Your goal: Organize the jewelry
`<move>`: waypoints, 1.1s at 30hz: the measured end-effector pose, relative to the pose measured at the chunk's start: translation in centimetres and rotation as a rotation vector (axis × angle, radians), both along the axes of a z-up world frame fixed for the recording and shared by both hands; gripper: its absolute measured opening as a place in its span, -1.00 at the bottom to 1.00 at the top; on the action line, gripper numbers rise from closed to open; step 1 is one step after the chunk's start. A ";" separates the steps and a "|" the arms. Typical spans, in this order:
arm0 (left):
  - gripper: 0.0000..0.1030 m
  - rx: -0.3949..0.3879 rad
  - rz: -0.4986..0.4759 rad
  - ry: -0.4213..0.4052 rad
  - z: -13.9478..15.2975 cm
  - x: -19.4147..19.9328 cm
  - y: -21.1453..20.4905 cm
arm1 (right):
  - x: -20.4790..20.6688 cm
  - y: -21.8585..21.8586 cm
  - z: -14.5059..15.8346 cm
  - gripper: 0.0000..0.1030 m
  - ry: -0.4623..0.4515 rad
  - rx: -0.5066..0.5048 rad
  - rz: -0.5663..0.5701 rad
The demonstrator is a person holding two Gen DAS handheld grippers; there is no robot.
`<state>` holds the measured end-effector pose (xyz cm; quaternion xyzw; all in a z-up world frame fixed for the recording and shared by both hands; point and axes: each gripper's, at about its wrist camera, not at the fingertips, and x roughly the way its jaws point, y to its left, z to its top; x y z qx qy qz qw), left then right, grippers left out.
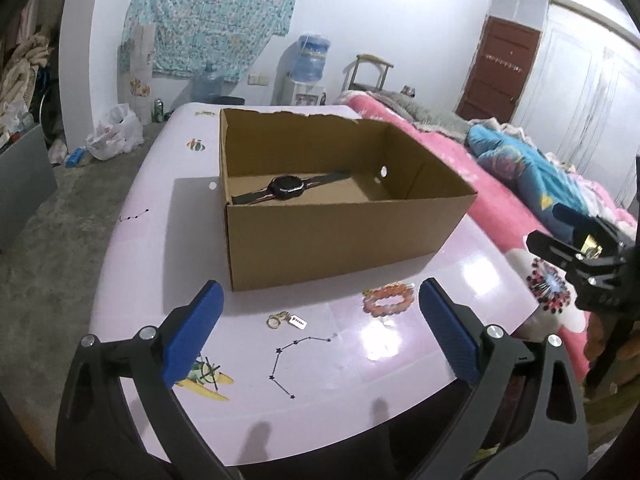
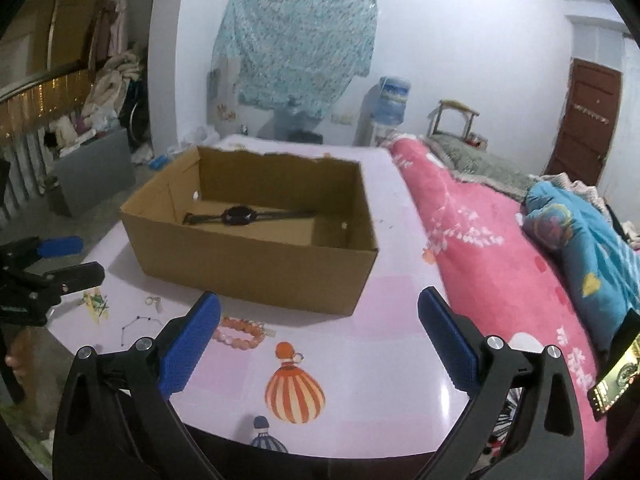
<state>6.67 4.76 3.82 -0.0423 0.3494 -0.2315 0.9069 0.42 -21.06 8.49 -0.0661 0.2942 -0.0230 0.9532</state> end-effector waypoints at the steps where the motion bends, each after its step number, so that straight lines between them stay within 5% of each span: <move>1: 0.84 -0.009 -0.001 0.003 0.0 0.0 0.1 | -0.3 0.1 0.2 0.87 -0.017 0.004 -0.001; 8: 0.84 -0.072 -0.015 -0.008 0.4 -0.4 0.7 | -1.4 0.4 0.2 0.87 -0.071 -0.015 0.010; 21: 0.84 -0.053 -0.093 0.034 -0.9 -1.1 -1.0 | -1.4 0.2 -2.0 0.87 -0.018 0.089 0.024; 33: 0.84 0.069 -0.054 0.010 -1.7 -1.8 -1.7 | -1.0 -1.3 -3.4 0.87 0.050 0.198 0.026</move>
